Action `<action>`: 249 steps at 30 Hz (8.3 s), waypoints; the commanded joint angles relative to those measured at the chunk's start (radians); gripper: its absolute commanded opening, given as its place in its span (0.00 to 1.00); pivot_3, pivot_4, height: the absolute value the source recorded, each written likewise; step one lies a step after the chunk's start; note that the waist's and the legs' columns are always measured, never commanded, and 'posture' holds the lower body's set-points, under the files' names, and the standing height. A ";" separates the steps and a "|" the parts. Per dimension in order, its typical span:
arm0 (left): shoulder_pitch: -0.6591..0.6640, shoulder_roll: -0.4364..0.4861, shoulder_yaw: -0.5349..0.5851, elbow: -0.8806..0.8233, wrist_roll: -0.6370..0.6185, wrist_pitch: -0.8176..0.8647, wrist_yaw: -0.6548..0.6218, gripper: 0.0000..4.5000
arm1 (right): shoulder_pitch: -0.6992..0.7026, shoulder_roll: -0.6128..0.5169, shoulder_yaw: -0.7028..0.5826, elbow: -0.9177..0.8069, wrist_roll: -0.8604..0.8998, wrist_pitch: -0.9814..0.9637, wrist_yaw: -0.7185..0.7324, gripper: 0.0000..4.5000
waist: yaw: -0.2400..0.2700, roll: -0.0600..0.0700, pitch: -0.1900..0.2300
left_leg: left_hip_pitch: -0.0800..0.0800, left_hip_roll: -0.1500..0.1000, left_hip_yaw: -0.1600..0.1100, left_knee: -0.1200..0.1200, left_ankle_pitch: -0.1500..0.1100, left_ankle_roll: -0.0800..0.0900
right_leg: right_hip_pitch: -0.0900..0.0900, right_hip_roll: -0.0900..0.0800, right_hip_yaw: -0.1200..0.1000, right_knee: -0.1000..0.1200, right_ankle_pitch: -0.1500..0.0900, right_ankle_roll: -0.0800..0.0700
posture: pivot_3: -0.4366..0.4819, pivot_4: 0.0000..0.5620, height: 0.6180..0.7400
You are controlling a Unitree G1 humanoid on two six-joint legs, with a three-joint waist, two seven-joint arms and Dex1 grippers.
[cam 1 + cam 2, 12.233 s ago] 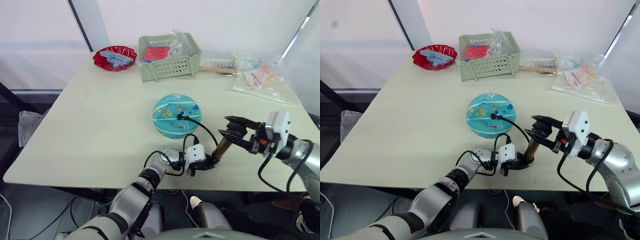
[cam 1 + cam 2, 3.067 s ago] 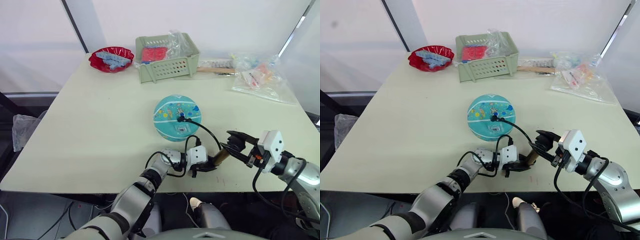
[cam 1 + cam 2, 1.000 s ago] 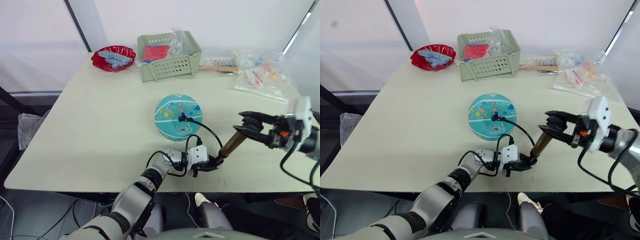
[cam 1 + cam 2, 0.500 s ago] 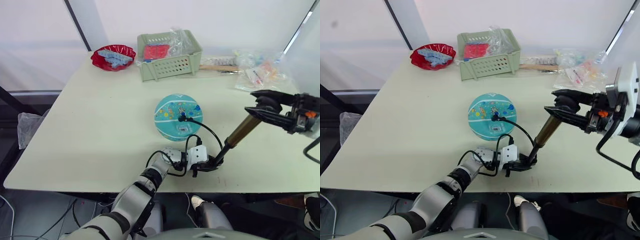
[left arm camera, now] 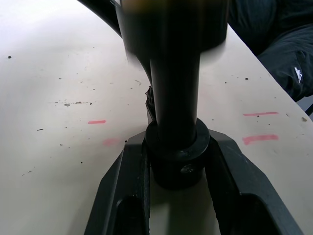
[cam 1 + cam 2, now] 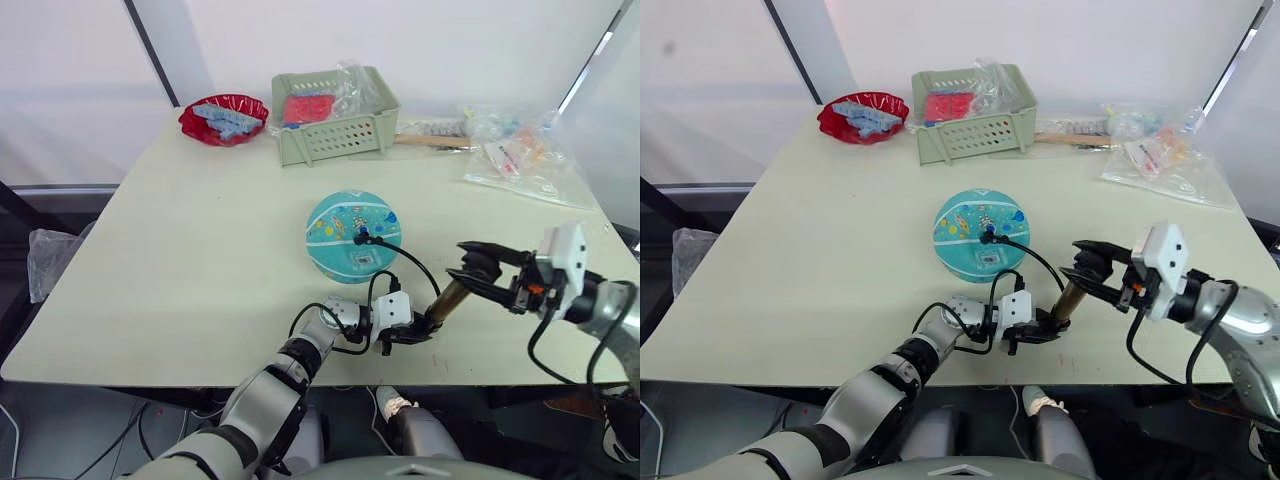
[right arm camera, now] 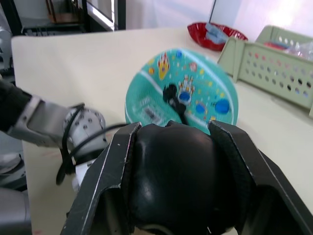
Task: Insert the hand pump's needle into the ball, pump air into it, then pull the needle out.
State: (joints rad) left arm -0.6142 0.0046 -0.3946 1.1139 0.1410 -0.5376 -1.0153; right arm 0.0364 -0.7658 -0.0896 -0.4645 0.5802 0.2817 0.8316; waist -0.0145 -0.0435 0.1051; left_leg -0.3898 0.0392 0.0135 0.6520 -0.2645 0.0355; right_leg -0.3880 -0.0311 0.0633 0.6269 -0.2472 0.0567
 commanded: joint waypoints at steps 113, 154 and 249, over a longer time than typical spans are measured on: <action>0.065 0.039 -0.044 0.103 0.077 0.036 -0.020 0.24 | 0.004 0.002 -0.053 0.045 -0.054 0.032 0.015 0.37 | 0.002 0.004 0.006 | 0.007 0.002 -0.008 -0.004 0.000 0.000 | 0.009 -0.004 -0.010 -0.001 -0.004 -0.006 | 0.48 0.27 0.97; 0.068 0.035 -0.042 0.103 0.067 0.034 -0.039 0.24 | -0.017 -0.084 -0.078 -0.028 0.028 0.175 0.003 0.37 | 0.001 0.008 0.007 | 0.003 0.000 -0.021 -0.004 0.000 0.000 | 0.012 -0.004 -0.022 -0.002 -0.006 -0.009 | 0.48 0.27 0.97; 0.049 0.017 -0.028 0.120 0.087 0.040 -0.040 0.24 | -0.275 -0.357 -0.473 -0.092 0.413 0.411 0.040 0.37 | 0.018 0.015 0.017 | 0.002 0.001 0.004 0.000 -0.003 0.004 | 0.001 -0.006 -0.003 -0.002 0.000 -0.001 | 0.48 0.27 0.97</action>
State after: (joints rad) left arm -0.6253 -0.0222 -0.3701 1.1303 0.1441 -0.5474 -1.0408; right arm -0.1787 -1.0930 -0.4423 -0.5667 0.9733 0.7040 0.8965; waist 0.0038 -0.0285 0.1217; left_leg -0.3877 0.0398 0.0179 0.6520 -0.2680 0.0390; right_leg -0.3869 -0.0376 0.0598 0.6250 -0.2468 0.0554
